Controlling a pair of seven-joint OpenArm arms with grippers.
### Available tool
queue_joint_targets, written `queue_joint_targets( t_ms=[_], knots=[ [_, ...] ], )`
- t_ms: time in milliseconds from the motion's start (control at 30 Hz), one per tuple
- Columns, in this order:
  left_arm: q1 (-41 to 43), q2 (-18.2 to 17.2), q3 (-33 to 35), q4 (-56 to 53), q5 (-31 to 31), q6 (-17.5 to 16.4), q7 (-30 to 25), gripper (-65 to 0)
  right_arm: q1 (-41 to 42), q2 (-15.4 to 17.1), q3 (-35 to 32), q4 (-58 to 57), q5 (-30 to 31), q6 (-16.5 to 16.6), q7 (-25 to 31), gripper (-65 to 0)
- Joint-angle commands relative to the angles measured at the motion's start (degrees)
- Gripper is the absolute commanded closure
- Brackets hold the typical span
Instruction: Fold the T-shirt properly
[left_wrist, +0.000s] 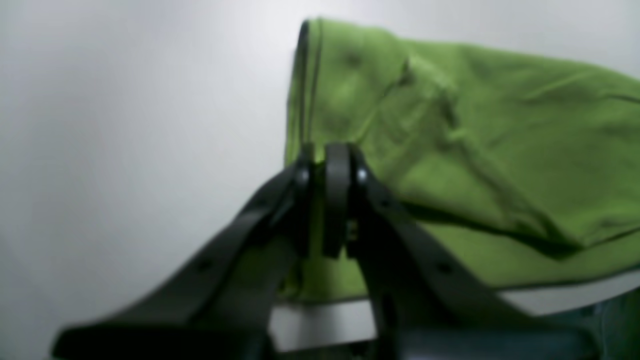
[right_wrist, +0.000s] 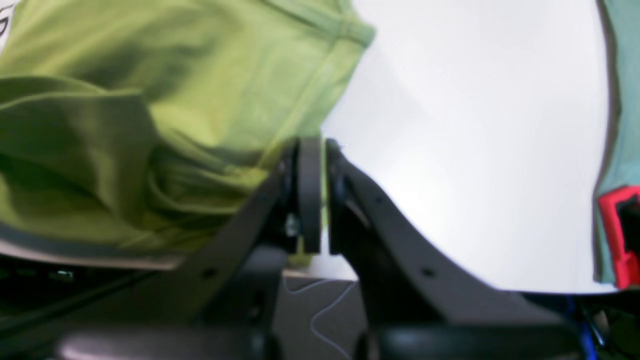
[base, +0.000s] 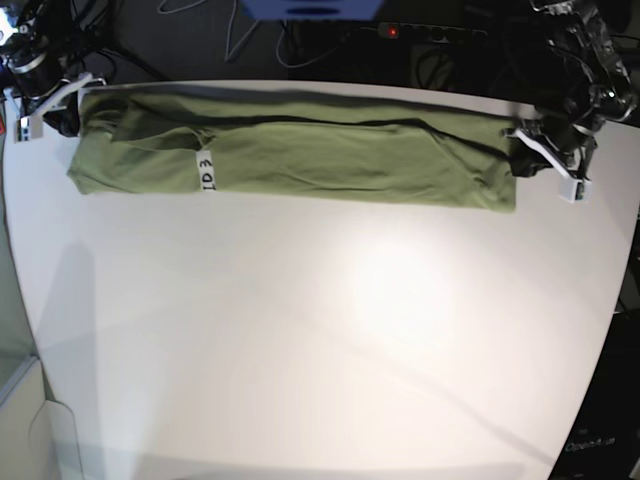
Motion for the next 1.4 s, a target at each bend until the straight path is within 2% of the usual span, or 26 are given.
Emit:
queue_joint_targets(
  t_ms=[0, 233, 433, 667, 833, 900, 1067, 1267, 1367],
  knots=[
    [-0.4, -0.6, -0.3, 0.9, -1.1, -0.4, -1.3, -3.9, -0.5, 0.7, 0.4, 0.8, 0.8, 0.1, 1.3, -0.6],
    [-0.6, -0.4, -0.3, 0.8, -1.1, -0.4, -1.3, -4.1, 1.7, 1.7, 0.4, -1.0, 0.7, 0.1, 1.3, -0.6],
    [-0.7, -0.4, -0.3, 0.8, -1.1, -0.4, -1.2, -4.2, 4.3, 4.6, -1.1, -5.0, 0.7, 0.1, 1.3, -0.6],
    [-0.7, -0.4, -0.9, 1.1, -1.3, -0.4, -0.9, -4.2, 8.0, 6.2, -2.0, -11.5, 0.7, 0.1, 1.3, -0.6],
    [-1.0, -0.2, -3.4, 1.3, -1.6, -0.4, -0.8, -4.2, 7.8, 6.5, -1.6, -10.1, 0.7, 0.1, 1.5, -0.6],
    [-1.4, -0.2, -3.4, 1.2, -1.4, -0.4, -0.8, -4.2, 7.5, 7.7, -0.4, -8.4, 0.7, 0.1, 1.4, -0.6],
    [-1.4, -0.2, -3.5, 0.8, -1.2, -0.4, -0.8, -4.2, 4.4, 7.5, 1.7, -2.4, 0.7, 0.1, 1.3, -0.6],
    [-1.4, -0.2, -3.5, 0.8, -1.1, -0.4, -0.8, -4.2, 1.9, 3.3, 0.7, 2.9, 0.7, 0.1, 1.3, -0.4],
    [-1.4, -0.2, -3.5, 0.8, -1.1, -0.4, -0.8, -4.2, 1.9, 2.8, -2.0, 2.8, 0.7, 0.1, 1.3, -0.4]
  ],
)
